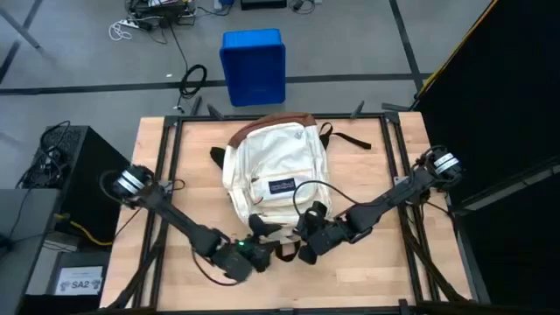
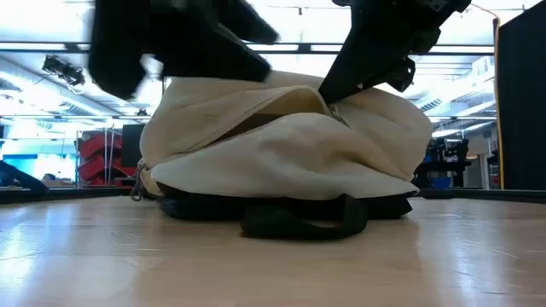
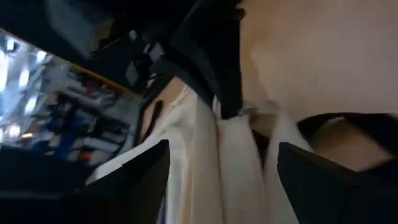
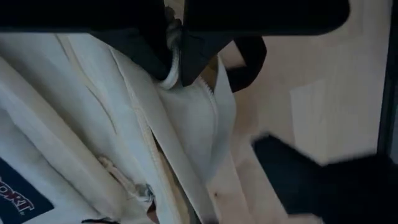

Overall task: Unpack backpack
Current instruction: Open the white backpack

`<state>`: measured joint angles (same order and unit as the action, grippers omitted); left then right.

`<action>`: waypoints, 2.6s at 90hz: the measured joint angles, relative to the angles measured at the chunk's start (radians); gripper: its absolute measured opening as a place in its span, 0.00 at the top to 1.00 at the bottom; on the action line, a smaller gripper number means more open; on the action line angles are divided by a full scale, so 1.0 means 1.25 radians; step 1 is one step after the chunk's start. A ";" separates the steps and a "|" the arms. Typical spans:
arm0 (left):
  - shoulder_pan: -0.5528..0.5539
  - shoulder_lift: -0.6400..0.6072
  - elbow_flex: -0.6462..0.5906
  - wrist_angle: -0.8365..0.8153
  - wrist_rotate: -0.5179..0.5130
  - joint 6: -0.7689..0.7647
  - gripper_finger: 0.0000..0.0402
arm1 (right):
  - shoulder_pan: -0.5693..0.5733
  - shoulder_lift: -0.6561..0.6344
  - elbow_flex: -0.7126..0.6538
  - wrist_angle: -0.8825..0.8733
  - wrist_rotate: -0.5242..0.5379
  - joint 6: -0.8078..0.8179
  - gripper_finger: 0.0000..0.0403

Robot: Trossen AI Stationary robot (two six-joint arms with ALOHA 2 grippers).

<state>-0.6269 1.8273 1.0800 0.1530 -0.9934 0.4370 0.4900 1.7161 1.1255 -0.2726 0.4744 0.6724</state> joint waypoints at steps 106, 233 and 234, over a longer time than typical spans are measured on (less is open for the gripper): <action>-0.054 -0.228 -0.032 -0.360 0.102 -0.294 1.00 | 0.061 -0.016 0.001 -0.206 0.055 0.074 1.00; -0.079 -0.331 -0.070 -0.282 0.029 -0.248 1.00 | -0.041 -0.235 0.044 -0.212 0.136 -0.234 0.85; -0.076 -0.331 -0.070 -0.281 0.029 -0.248 1.00 | -0.035 -0.231 0.044 -0.205 0.133 -0.238 0.85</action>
<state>-0.7225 1.4136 0.9928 -0.1979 -0.9572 0.1266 0.4466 1.4273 1.1812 -0.5286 0.6410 0.3753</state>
